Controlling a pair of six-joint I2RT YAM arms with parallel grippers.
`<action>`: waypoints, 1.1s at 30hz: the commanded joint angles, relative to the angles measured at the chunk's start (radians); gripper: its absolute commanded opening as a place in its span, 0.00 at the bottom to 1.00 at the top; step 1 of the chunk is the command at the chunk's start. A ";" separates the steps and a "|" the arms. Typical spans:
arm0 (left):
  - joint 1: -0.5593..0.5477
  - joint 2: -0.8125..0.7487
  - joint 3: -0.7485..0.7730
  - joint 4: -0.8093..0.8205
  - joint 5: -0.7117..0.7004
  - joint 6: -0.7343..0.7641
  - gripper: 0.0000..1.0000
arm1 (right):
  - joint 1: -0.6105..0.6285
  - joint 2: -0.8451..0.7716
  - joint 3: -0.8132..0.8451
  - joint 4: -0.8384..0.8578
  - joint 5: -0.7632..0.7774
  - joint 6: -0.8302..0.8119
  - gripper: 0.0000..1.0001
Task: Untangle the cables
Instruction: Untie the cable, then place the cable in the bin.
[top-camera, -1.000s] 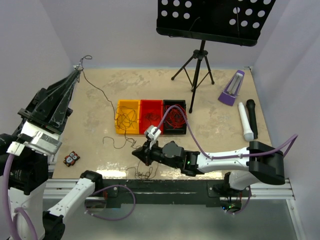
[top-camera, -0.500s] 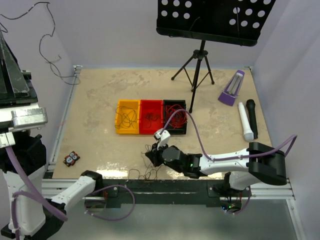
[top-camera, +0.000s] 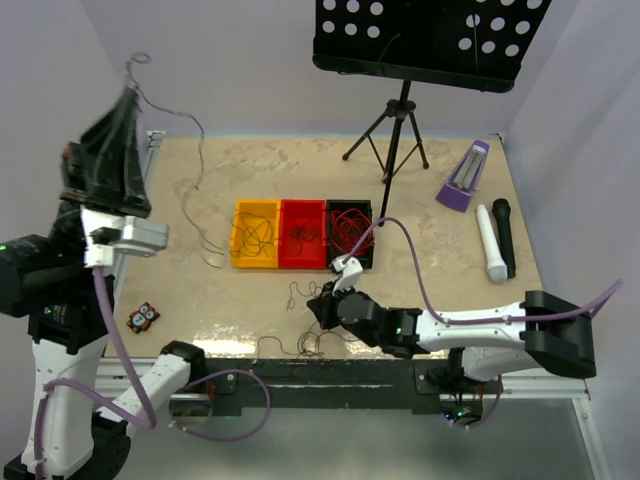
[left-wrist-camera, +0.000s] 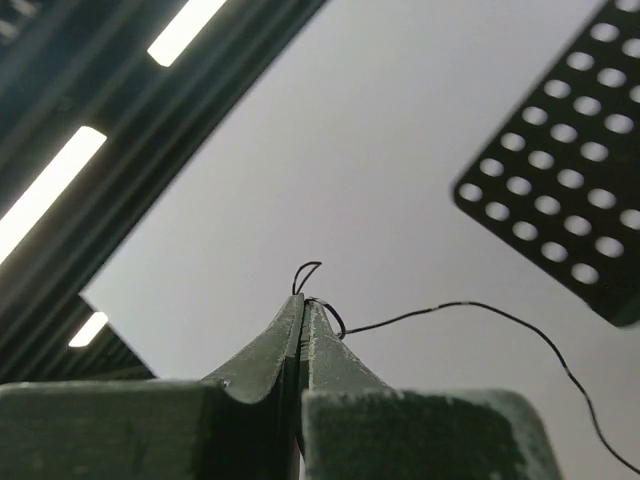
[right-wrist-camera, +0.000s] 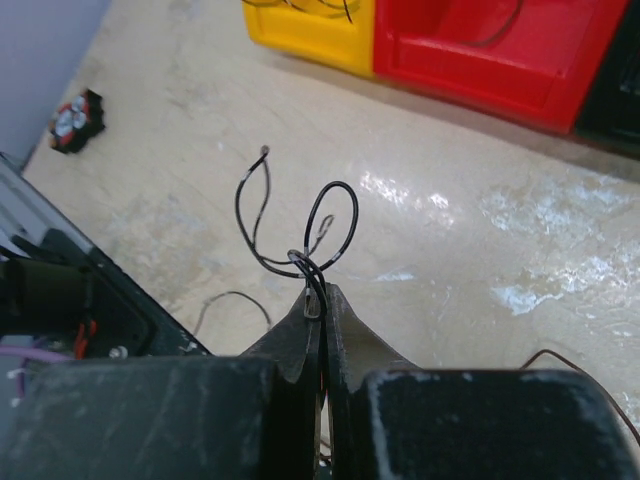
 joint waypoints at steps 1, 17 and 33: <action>0.003 -0.066 -0.224 -0.052 0.079 -0.078 0.00 | -0.006 -0.095 0.030 -0.011 0.034 -0.010 0.00; 0.003 -0.002 -0.620 0.195 0.072 -0.178 0.00 | -0.006 -0.216 -0.081 -0.020 -0.001 0.076 0.00; 0.003 0.009 -0.794 0.264 0.027 -0.061 0.00 | -0.006 -0.232 -0.078 -0.057 -0.016 0.090 0.00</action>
